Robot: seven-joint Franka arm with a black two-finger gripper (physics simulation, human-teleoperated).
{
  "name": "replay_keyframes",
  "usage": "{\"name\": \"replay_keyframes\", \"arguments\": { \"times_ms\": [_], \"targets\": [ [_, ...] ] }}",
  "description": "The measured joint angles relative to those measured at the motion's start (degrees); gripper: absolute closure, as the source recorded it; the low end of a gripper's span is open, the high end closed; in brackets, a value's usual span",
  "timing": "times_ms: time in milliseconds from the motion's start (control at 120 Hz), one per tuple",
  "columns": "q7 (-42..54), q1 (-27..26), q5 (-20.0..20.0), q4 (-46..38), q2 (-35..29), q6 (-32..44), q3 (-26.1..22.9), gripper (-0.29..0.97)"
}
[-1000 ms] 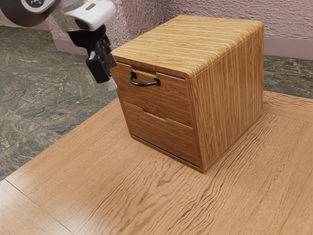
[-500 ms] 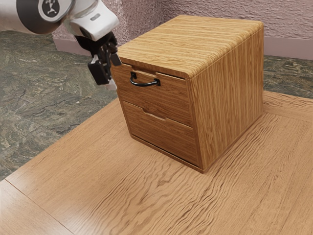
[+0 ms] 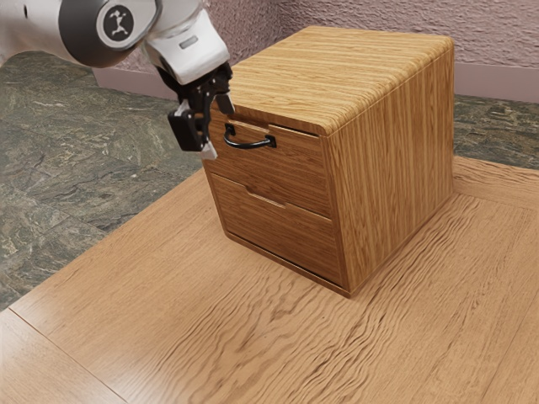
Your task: Pull the drawer handle with one arm to open the drawer
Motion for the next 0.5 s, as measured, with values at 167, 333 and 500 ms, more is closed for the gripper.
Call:
{"name": "replay_keyframes", "arguments": {
  "times_ms": [167, 333, 500],
  "targets": [
    [1.77, 0.78, 0.71, 0.04, 0.38, 0.21, -0.14, 0.02],
    [3.38, 0.61, 0.94, 0.07, 0.50, 0.37, -0.46, 0.02],
    [4.90, 0.21, 1.07, 0.07, 0.53, 0.45, -0.99, 0.02]
  ]
}}
